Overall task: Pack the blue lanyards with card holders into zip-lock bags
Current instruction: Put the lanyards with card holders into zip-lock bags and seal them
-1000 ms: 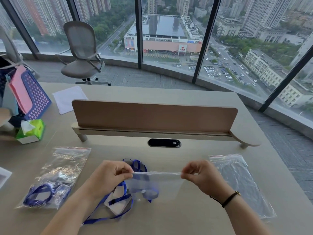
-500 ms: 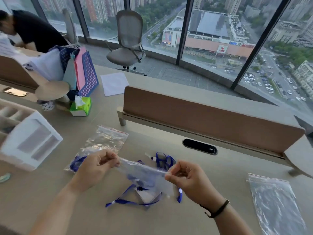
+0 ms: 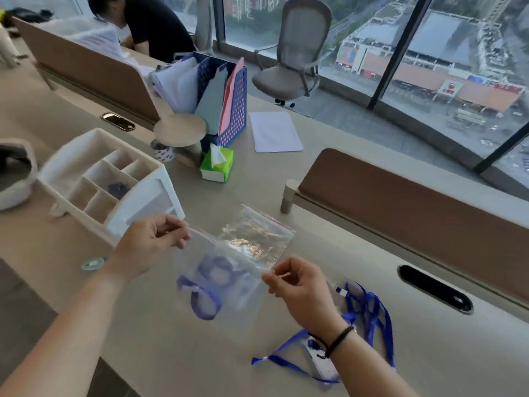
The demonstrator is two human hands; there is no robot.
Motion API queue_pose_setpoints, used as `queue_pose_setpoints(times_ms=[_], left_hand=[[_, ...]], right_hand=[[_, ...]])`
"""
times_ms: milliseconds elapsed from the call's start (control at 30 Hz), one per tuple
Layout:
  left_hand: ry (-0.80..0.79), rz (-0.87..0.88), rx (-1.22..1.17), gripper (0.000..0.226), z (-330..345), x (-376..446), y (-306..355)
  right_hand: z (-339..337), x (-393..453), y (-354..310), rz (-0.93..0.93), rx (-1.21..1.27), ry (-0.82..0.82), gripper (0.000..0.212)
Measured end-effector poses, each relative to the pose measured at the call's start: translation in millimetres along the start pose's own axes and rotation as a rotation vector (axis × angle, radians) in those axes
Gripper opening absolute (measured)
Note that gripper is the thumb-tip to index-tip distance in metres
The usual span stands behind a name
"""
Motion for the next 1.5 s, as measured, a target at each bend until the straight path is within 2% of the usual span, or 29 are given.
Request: queue_pose_setpoints(times_ms=[200,300,467,567,633,800,900,967,1067,1133,1200,1267,1333,1500], left_hand=[[-0.056,0.026,0.102,0.007,28.9,101.1,-14.0],[-0.1,0.03,0.169,0.002,55.2,148.8,-28.0],[-0.167,0.02,0.207,0.011,102.7,203.0,-52.8],[-0.131,-0.019,0.21,0.01,125.3,223.0,-68.0],[-0.07,-0.03,0.232,0.013,137.5,231.6,-73.6],[-0.049,-0.051,0.348,0.045,153.5,222.3,-85.6],[-0.176,-0.02,0.546,0.057,156.7,182.5,-100.7],[-0.302,0.014,0.718,0.065,158.7,145.2,-118.9],[-0.341,0.069,0.99,0.072,161.1,96.6,-151.4],[-0.291,0.096,0.997,0.082,166.8,79.5,-160.9],[-0.267,0.1,1.007,0.091,175.5,72.8,-170.6],[-0.258,0.086,1.036,0.095,180.9,71.7,-177.8],[-0.254,0.092,1.071,0.096,184.1,72.4,-181.5],[-0.229,0.157,1.129,0.097,188.0,73.7,-183.6]], right_hand=[[13.0,83.1,36.4,0.088,-0.1,0.102,0.015],[10.1,120.7,63.6,0.116,-0.138,0.183,0.014],[-0.9,168.6,115.4,0.179,-0.209,0.275,0.013],[-7.9,187.4,143.7,0.238,-0.197,0.316,0.012],[-10.7,197.8,156.7,0.273,-0.187,0.324,0.01],[-11.2,222.9,179.0,0.334,-0.204,0.321,0.006],[-9.1,231.0,182.6,0.36,-0.246,0.321,0.011],[-3.5,227.8,178.6,0.302,-0.385,0.309,0.027],[34.9,204.6,163.7,-0.095,-0.85,0.205,0.05],[74.4,183.6,162.2,-0.272,-0.963,0.032,0.058],[102.6,167.1,175.6,-0.282,-0.995,-0.199,0.061],[108.1,158.6,192.7,-0.178,-0.998,-0.331,0.062],[100.7,156.4,204.3,-0.096,-1.022,-0.368,0.064],[96.4,158.0,212.7,-0.096,-1.066,-0.413,0.064]])
Point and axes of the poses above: each hand's wrist, its own x-axis towards the middle knuckle, its own z-axis out of the palm, y = z × x, the point moved 4 cm from there along x, towards the middle knuckle, and after that the axes turned 6 degrees about -z, right-handed, at the moved point
